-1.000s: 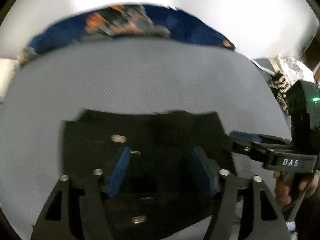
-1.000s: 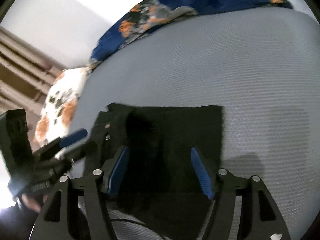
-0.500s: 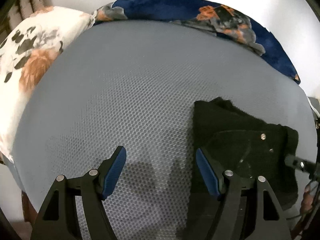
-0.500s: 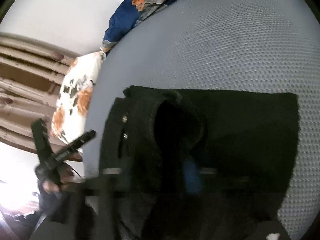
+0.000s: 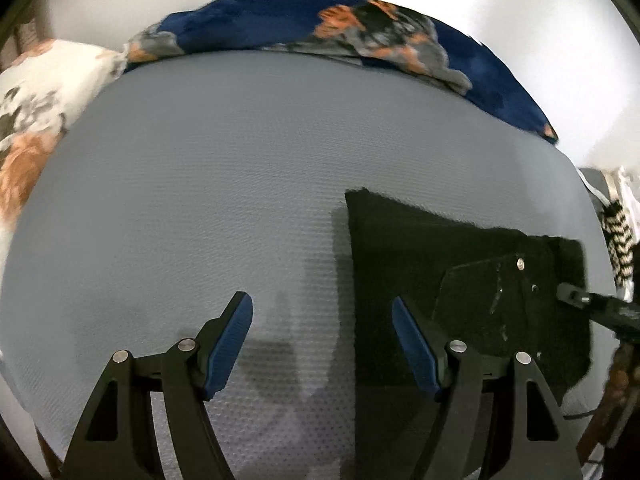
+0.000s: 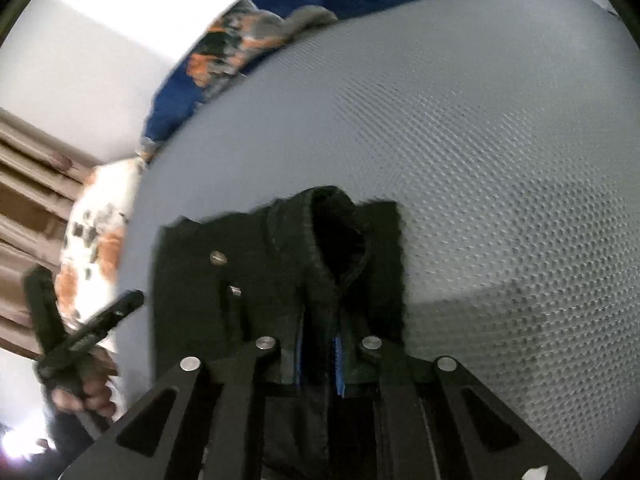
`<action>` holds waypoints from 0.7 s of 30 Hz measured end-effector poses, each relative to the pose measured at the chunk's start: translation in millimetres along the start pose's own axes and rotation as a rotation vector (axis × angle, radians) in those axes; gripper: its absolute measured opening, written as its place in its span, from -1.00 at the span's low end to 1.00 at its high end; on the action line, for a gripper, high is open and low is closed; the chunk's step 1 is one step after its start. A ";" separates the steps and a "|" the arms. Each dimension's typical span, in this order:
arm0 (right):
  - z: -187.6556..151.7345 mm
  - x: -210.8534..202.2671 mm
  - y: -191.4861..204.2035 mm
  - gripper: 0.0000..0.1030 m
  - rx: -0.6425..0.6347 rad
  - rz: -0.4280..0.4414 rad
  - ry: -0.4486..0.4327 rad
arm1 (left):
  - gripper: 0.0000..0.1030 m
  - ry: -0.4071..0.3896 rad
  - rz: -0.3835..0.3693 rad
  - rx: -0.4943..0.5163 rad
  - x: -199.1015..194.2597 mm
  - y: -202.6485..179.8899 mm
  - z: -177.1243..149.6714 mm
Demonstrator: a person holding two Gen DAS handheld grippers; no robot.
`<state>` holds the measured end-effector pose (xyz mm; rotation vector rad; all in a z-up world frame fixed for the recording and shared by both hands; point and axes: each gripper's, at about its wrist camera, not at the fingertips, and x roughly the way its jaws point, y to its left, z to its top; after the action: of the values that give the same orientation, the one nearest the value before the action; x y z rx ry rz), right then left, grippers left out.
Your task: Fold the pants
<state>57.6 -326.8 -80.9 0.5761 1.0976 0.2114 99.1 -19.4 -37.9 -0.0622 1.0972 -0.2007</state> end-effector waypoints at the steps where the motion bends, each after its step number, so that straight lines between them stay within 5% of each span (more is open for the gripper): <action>1: -1.4 2.5 -2.5 -0.72 0.016 0.008 0.000 | 0.41 0.017 0.000 0.021 6.7 -6.0 -1.4; 5: 0.8 2.3 9.9 -0.50 -0.043 -0.062 -0.004 | 0.41 0.081 0.060 0.079 39.5 -19.2 -8.4; 10: -14.7 -15.6 12.9 -0.33 -0.075 -0.107 0.014 | 0.41 0.078 0.050 0.103 37.6 -22.8 -8.7; 16: -49.9 -43.5 19.1 -0.33 -0.098 -0.122 0.019 | 0.41 0.083 0.023 0.149 19.3 -24.4 -28.6; 21: -63.2 -52.0 24.1 -0.56 -0.122 -0.127 0.023 | 0.41 0.083 0.023 0.178 10.3 -30.8 -44.2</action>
<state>-18.9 -308.2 -48.3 0.3947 1.1308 0.1730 60.4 -49.5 -62.6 0.1190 1.1578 -0.2811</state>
